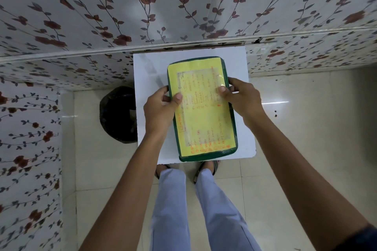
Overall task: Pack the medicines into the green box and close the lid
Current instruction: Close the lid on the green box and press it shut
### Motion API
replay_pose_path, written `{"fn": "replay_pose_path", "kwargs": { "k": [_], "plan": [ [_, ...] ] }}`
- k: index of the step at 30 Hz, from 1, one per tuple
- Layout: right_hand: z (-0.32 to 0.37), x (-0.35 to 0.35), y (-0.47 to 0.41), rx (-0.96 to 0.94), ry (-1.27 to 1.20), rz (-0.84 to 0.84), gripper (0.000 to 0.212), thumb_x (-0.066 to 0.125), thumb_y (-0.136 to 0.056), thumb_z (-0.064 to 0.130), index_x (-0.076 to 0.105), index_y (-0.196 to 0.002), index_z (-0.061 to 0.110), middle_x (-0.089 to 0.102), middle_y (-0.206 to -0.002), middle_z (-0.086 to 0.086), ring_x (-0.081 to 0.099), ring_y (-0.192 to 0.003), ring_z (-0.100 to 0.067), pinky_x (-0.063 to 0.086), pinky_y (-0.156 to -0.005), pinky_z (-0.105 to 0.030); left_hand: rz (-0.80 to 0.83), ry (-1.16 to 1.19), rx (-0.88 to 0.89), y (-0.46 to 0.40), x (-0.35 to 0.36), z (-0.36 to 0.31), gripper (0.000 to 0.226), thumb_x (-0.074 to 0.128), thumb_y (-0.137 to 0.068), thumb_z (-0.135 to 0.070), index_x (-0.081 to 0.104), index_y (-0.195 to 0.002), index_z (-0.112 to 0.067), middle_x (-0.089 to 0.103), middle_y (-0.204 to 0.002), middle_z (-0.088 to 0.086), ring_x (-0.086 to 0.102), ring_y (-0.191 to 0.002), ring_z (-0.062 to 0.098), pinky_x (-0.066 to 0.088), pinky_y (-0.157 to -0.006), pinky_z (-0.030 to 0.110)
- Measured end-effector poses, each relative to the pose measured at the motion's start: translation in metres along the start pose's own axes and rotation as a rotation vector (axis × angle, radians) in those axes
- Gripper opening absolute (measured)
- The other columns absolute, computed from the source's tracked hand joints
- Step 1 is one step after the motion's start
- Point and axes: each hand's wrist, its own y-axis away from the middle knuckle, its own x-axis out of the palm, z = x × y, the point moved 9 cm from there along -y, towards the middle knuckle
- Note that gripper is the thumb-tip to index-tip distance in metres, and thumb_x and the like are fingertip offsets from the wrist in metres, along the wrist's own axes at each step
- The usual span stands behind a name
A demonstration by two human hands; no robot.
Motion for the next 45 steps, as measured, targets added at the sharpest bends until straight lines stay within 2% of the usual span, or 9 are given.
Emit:
{"fn": "replay_pose_path", "kwargs": {
  "k": [5,10,16,19,21,28,33,38,45],
  "plan": [
    [0.001,0.003,0.007,0.001,0.066,0.114,0.04,0.053,-0.091,0.032,0.049,-0.13,0.024,0.054,-0.103,0.003,0.054,-0.095,-0.018,0.048,-0.084,-0.035,0.071,-0.056,0.032,0.003,-0.002,-0.002,0.03,0.062,-0.084,-0.036,0.06,-0.112,-0.026,0.059,-0.082,-0.007,0.064,-0.086,0.022,0.057,-0.077,0.048],
    [-0.019,0.012,0.034,0.051,0.118,0.211,0.055,0.061,-0.086,0.03,0.038,-0.135,0.03,0.055,-0.1,0.004,0.054,-0.09,-0.019,0.05,-0.079,-0.036,0.291,-0.073,-0.119,0.019,0.005,0.024,0.07,0.075,-0.074,-0.022,0.042,-0.136,-0.027,0.056,-0.102,0.001,0.062,-0.096,0.023,0.059,-0.072,0.043],
    [-0.02,0.009,0.037,-0.006,0.073,0.118,0.046,0.057,-0.089,0.03,0.041,-0.132,0.031,0.053,-0.097,0.007,0.053,-0.087,-0.017,0.047,-0.072,-0.029,0.176,-0.137,-0.006,0.025,0.006,0.022,0.052,0.068,-0.079,-0.027,0.049,-0.128,-0.031,0.058,-0.104,0.008,0.064,-0.09,0.03,0.058,-0.072,0.045],
    [-0.031,0.015,0.044,0.022,0.163,0.232,0.06,0.063,-0.085,0.029,0.034,-0.137,0.028,0.053,-0.103,0.003,0.055,-0.086,-0.018,0.046,-0.059,-0.02,0.245,-0.175,-0.014,0.04,0.008,0.024,0.058,0.067,-0.07,-0.044,0.047,-0.124,-0.039,0.058,-0.109,0.006,0.063,-0.094,0.027,0.056,-0.08,0.05],
    [-0.043,0.021,0.055,0.057,0.222,0.306,0.07,0.066,-0.083,0.028,0.026,-0.141,0.028,0.053,-0.102,0.0,0.054,-0.084,-0.02,0.039,-0.052,-0.015,0.314,-0.212,-0.054,0.051,0.014,0.035,0.071,0.071,-0.067,-0.039,0.038,-0.13,-0.04,0.055,-0.115,0.005,0.058,-0.105,0.026,0.052,-0.088,0.05],
    [-0.045,0.019,0.066,0.04,0.208,0.241,0.069,0.062,-0.084,0.032,0.025,-0.142,0.027,0.052,-0.098,0.001,0.053,-0.085,-0.019,0.043,-0.073,-0.027,0.237,-0.292,-0.045,0.059,0.016,0.039,0.066,0.066,-0.079,-0.02,0.034,-0.136,-0.032,0.047,-0.11,0.007,0.052,-0.1,0.024,0.051,-0.088,0.047],
    [-0.054,0.023,0.074,0.052,0.216,0.293,0.072,0.066,-0.083,0.027,0.025,-0.142,0.024,0.057,-0.123,-0.007,0.058,-0.102,-0.025,0.047,-0.078,-0.033,0.247,-0.299,-0.027,0.07,0.019,0.042,0.07,0.072,-0.075,-0.023,0.036,-0.134,-0.028,0.045,-0.109,0.005,0.051,-0.105,0.024,0.044,-0.081,0.031],
    [-0.053,0.023,0.078,-0.01,0.235,0.21,0.071,0.066,-0.083,0.021,0.026,-0.142,0.022,0.059,-0.119,-0.009,0.051,-0.084,-0.015,0.042,-0.064,-0.02,0.17,-0.308,-0.037,0.08,0.022,0.047,0.078,0.07,-0.076,-0.014,0.027,-0.141,-0.024,0.043,-0.115,0.012,0.041,-0.099,0.019,0.038,-0.08,0.025],
    [-0.053,0.024,0.073,0.006,0.196,0.209,0.07,0.066,-0.083,0.021,0.027,-0.141,0.024,0.06,-0.119,-0.008,0.049,-0.086,-0.014,0.042,-0.064,-0.017,0.184,-0.317,-0.037,0.073,0.022,0.041,0.071,0.067,-0.078,-0.012,0.03,-0.138,-0.022,0.037,-0.111,0.006,0.04,-0.097,0.018,0.035,-0.08,0.024]
  ]
}}
